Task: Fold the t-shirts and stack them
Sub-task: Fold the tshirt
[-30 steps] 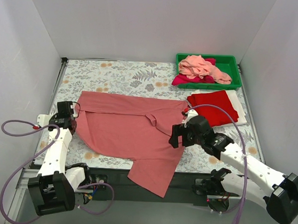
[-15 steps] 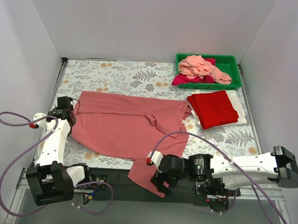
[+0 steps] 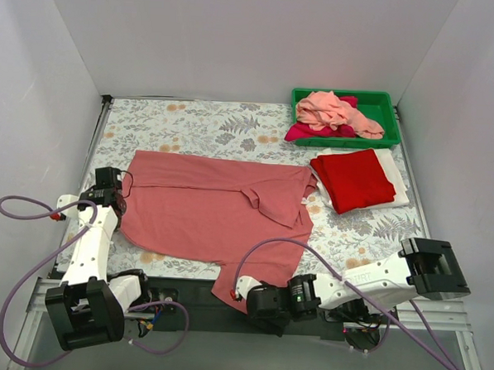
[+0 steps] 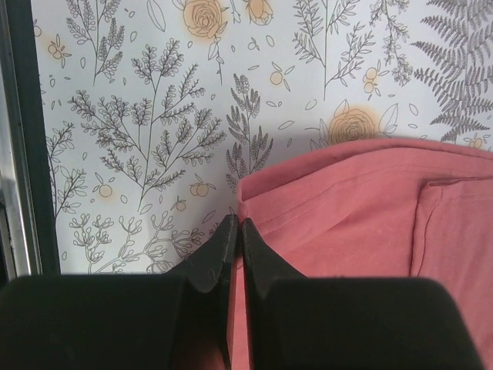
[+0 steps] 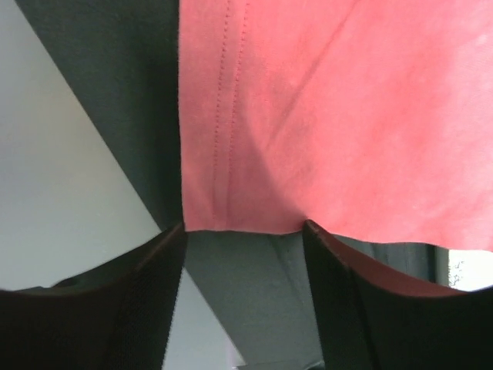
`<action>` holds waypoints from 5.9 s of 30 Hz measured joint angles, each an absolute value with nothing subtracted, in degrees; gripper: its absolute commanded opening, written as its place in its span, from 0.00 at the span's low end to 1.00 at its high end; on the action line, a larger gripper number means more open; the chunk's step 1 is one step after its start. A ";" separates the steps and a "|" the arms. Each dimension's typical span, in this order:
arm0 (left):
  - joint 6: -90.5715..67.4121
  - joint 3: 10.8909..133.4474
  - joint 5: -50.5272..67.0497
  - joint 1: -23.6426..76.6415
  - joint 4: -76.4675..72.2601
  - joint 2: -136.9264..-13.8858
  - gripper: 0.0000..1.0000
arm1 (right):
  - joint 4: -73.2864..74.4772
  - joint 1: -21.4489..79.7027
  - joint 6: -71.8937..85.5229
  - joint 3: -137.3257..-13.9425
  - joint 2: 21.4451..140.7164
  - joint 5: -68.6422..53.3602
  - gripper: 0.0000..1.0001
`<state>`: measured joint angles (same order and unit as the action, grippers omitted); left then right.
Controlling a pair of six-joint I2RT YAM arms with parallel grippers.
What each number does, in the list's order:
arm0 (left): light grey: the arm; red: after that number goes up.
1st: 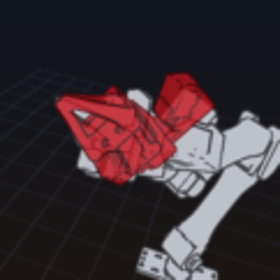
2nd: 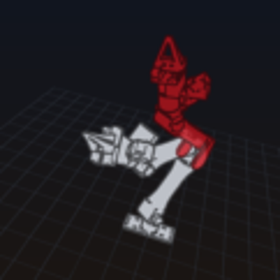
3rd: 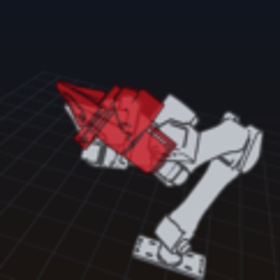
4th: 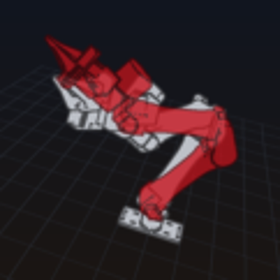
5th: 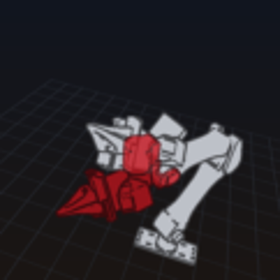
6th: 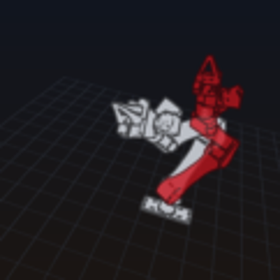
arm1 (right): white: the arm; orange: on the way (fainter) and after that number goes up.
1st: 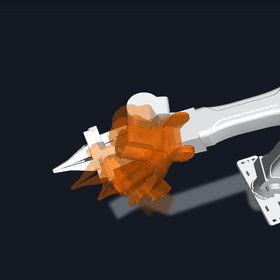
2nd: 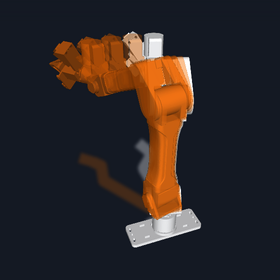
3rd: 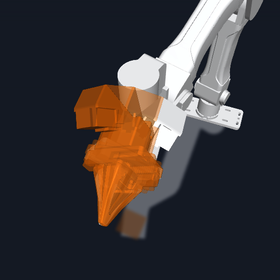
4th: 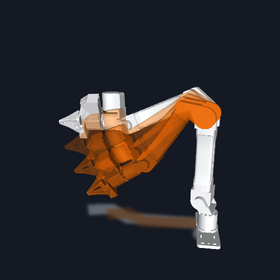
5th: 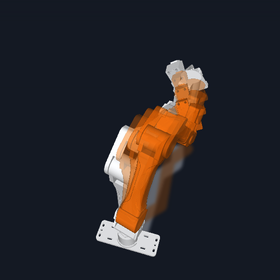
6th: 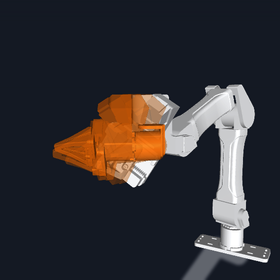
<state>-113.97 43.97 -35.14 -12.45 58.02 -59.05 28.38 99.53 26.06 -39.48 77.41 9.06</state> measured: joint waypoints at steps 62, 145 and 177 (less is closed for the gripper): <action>-106.48 55.07 -28.71 -12.53 41.71 -77.97 0.00 | 32.77 47.70 5.52 -70.39 80.68 15.03 0.01; -112.57 14.94 9.28 22.26 15.05 -48.80 0.98 | 15.86 28.45 12.95 -131.55 149.49 -9.43 0.98; -95.11 37.58 -8.84 39.48 35.31 -66.98 0.98 | 22.39 41.56 19.62 -98.67 124.49 -5.72 0.98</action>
